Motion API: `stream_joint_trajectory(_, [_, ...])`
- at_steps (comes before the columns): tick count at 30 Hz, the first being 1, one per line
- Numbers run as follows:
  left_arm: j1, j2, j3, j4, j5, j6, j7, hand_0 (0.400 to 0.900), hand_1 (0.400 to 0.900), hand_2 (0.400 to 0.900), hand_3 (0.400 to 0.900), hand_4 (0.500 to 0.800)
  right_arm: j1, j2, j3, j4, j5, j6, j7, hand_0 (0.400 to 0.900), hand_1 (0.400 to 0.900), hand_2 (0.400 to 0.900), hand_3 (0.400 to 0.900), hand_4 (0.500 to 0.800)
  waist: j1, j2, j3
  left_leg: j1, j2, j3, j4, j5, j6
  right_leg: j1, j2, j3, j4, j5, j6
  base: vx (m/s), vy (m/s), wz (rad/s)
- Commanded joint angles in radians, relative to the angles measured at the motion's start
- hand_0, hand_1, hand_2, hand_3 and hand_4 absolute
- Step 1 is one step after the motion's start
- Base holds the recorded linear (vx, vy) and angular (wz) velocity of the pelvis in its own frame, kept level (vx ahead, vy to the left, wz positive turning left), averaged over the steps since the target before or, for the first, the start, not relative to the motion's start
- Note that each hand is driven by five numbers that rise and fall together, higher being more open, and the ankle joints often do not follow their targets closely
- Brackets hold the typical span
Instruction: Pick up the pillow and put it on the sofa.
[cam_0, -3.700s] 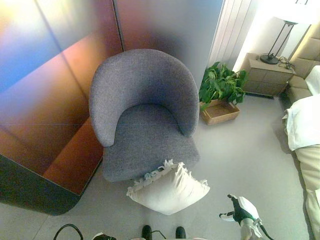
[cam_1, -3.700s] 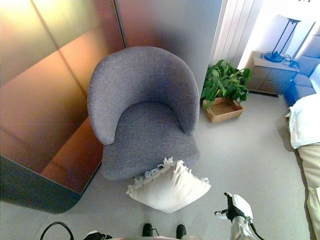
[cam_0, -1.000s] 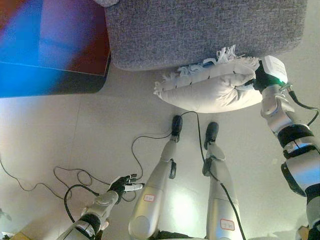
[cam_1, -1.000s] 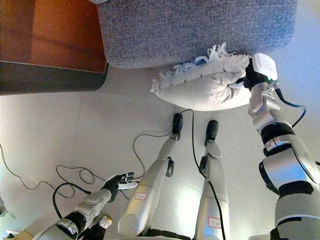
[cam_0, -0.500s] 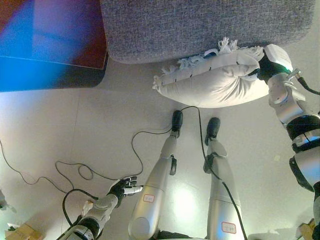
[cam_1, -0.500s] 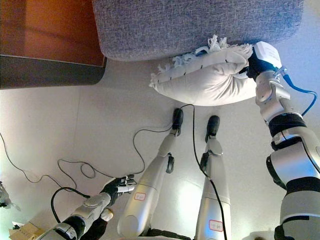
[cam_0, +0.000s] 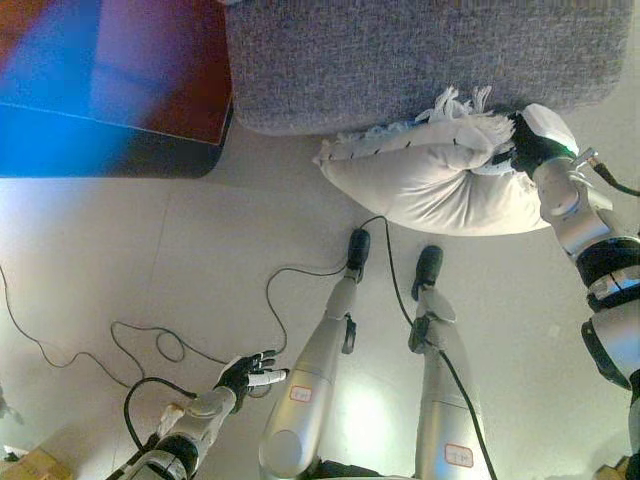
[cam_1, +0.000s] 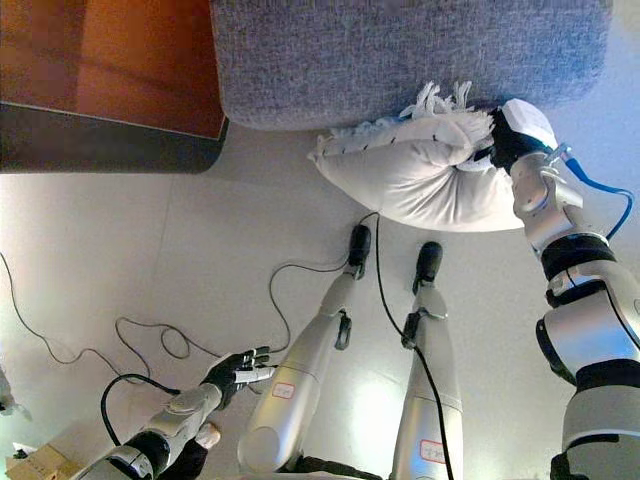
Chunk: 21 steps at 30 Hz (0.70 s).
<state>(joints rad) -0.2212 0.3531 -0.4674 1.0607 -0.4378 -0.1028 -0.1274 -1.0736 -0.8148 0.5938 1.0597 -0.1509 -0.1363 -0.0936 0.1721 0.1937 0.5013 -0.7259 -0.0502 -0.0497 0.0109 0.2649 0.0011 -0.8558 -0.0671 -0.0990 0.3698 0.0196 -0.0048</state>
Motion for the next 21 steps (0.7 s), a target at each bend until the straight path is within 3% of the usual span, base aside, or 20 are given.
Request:
stream_joint_trajectory(1, [0.142,0.027,0.008,0.040,0.035,0.007,0.017,0.900,0.900,0.900,0.900,0.800,-0.049,-0.100,-0.013,-0.137,0.057,-0.117,-0.043,0.400,0.400,0.400,0.400,0.500,-0.034,0.039,0.019,0.073,-0.051,-0.019,-0.025,-0.051,-0.005,0.127,0.035,-0.034,-0.098,0.009,0.045,0.00,-0.036,-0.05])
stream_joint_trajectory(10, [0.128,0.045,0.054,0.098,0.087,0.015,0.012,0.900,0.900,0.900,0.900,0.800,0.098,-0.110,-0.062,-0.256,0.067,-0.159,-0.015,0.400,0.400,0.400,0.400,0.500,-0.073,-0.057,0.019,0.262,-0.030,-0.008,-0.046,-0.086,-0.005,0.321,0.020,-0.047,-0.175,0.036,0.060,0.01,-0.042,-0.02])
stream_joint_trajectory(15, [0.109,0.059,0.087,0.130,0.137,0.048,-0.003,0.900,0.900,0.900,0.900,0.800,0.180,-0.119,-0.098,-0.282,0.065,-0.198,0.038,0.400,0.400,0.400,0.400,0.500,-0.085,-0.107,0.019,0.393,-0.022,0.002,-0.049,-0.124,0.000,0.451,0.009,-0.053,-0.208,0.041,0.072,0.05,-0.040,0.01])
stream_joint_trajectory(21, [0.102,0.065,0.117,0.153,0.194,0.081,-0.010,0.900,0.900,0.900,0.900,0.800,0.246,-0.128,-0.124,-0.397,0.050,-0.189,0.067,0.400,0.400,0.400,0.400,0.500,-0.086,-0.156,-0.045,0.476,-0.014,0.011,-0.065,-0.160,0.004,0.542,0.002,-0.060,-0.232,0.031,0.080,0.07,-0.027,0.09])
